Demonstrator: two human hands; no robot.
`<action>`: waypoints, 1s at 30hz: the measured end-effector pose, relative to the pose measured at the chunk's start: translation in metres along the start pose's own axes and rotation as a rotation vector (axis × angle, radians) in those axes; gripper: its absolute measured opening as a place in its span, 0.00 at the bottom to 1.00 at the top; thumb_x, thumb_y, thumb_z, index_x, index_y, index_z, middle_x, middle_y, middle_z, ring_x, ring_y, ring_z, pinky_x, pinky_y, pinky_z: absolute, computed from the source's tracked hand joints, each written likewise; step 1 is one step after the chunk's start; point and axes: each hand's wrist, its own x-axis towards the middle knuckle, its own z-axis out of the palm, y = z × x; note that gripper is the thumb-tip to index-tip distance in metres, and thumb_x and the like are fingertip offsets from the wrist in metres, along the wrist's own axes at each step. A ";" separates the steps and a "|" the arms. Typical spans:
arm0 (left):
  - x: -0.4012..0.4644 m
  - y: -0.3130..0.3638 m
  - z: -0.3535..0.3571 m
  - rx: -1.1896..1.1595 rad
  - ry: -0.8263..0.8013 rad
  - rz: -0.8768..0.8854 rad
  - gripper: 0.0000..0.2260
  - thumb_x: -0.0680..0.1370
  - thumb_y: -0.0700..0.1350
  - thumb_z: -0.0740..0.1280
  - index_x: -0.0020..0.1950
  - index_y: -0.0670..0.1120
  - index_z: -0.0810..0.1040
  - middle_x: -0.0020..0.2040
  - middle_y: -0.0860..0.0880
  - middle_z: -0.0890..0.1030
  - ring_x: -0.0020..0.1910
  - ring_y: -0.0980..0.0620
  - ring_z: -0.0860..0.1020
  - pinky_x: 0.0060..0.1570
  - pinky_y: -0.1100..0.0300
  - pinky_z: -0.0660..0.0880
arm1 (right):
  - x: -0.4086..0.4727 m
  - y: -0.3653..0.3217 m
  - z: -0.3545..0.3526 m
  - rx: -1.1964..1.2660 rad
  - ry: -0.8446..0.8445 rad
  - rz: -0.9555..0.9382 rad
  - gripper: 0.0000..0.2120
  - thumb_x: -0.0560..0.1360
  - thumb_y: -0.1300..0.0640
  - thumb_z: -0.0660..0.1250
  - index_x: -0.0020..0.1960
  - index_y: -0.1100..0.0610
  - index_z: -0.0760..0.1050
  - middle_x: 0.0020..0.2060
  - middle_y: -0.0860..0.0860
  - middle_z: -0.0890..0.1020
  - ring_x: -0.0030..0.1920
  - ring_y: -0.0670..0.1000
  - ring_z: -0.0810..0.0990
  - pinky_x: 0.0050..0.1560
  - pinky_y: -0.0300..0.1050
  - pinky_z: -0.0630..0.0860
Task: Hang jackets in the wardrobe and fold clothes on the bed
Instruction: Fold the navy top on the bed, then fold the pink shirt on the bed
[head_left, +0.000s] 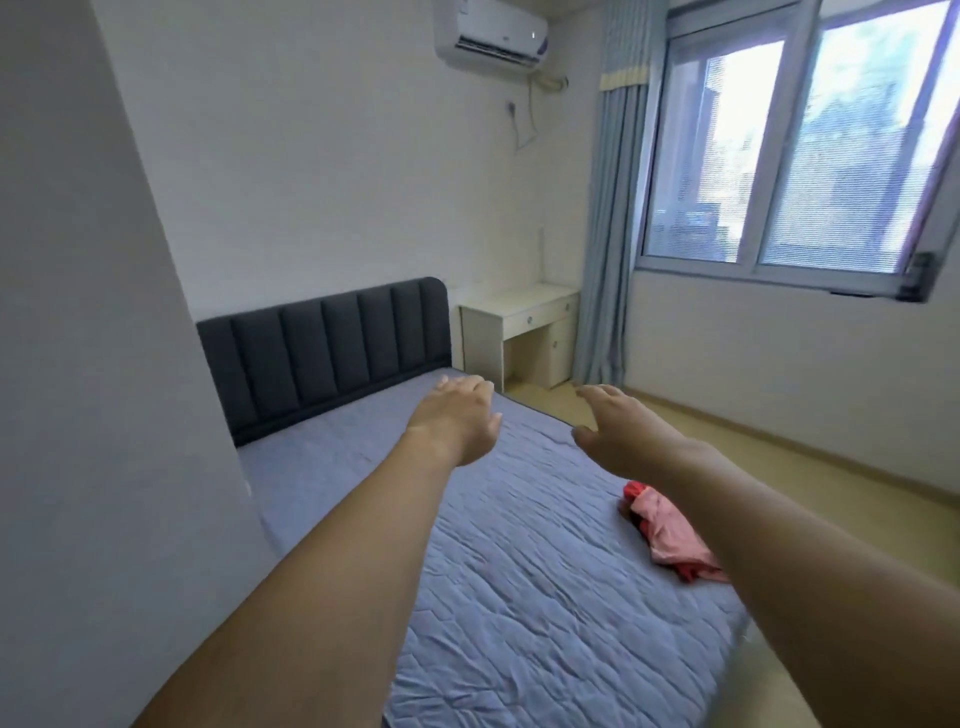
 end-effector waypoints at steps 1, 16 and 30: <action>0.022 0.026 0.008 -0.005 0.006 0.026 0.24 0.83 0.51 0.55 0.76 0.42 0.61 0.76 0.44 0.64 0.75 0.46 0.62 0.75 0.51 0.50 | 0.006 0.034 -0.005 -0.001 -0.007 0.024 0.25 0.77 0.53 0.62 0.71 0.59 0.65 0.69 0.57 0.71 0.67 0.58 0.70 0.67 0.51 0.68; 0.271 0.196 0.154 -0.027 -0.165 -0.151 0.25 0.83 0.52 0.52 0.78 0.43 0.57 0.77 0.45 0.62 0.75 0.46 0.61 0.76 0.51 0.49 | 0.169 0.385 -0.004 0.041 -0.154 0.144 0.29 0.77 0.55 0.60 0.77 0.58 0.58 0.75 0.55 0.63 0.73 0.54 0.63 0.71 0.46 0.61; 0.583 0.298 0.327 -0.172 -0.323 -0.125 0.23 0.83 0.50 0.53 0.77 0.42 0.60 0.76 0.44 0.64 0.75 0.46 0.62 0.74 0.51 0.53 | 0.393 0.671 0.046 0.093 -0.292 0.341 0.29 0.78 0.55 0.60 0.77 0.59 0.57 0.76 0.56 0.62 0.75 0.53 0.60 0.72 0.44 0.57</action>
